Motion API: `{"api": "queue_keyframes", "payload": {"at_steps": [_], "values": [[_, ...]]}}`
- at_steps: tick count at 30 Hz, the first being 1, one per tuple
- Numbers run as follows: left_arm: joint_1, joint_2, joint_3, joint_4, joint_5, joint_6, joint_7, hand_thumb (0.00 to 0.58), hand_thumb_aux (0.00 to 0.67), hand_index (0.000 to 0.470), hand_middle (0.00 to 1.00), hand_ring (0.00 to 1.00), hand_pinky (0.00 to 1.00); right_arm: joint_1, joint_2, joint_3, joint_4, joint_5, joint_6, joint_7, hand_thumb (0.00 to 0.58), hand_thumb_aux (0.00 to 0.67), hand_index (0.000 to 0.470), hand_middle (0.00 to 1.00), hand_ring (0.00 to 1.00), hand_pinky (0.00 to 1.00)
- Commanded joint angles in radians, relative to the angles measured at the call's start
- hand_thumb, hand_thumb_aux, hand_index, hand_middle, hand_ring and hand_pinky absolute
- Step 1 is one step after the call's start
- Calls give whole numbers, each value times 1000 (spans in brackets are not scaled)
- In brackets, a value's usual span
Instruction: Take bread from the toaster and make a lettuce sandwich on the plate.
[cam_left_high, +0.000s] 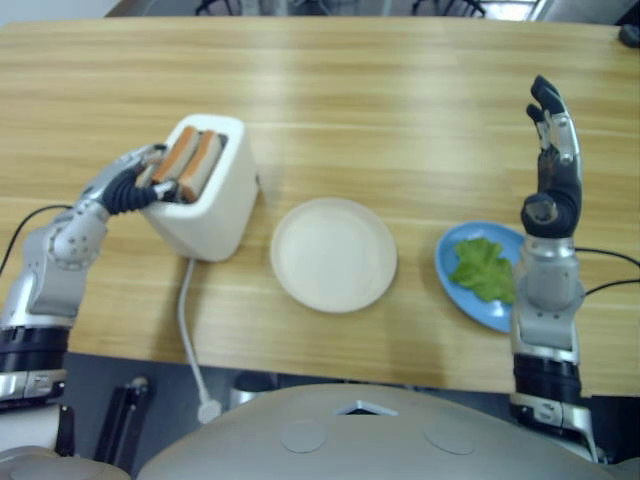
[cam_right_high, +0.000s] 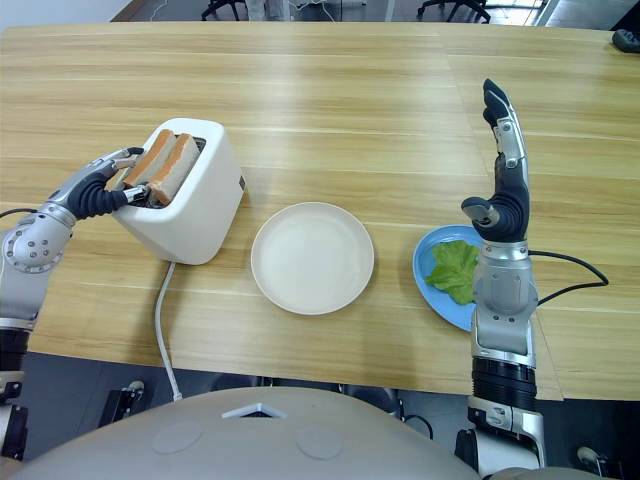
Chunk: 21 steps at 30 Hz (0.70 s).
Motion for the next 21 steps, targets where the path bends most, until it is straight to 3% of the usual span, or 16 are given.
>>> {"api": "queue_keyframes", "payload": {"at_steps": [1, 21], "values": [[-31, -31, 14, 5, -52, -5, 22, 580, 670, 460, 1000, 1000, 1000, 4, 4, 1, 5, -10, -1, -3, 0, 0, 0, 0, 0, 0], [-131, -76, 122, 22, -105, -34, 251, 580, 670, 460, 1000, 1000, 1000, 20, 11, 0, -7, -23, -3, -6, 0, 0, 0, 0, 0, 0]]}}
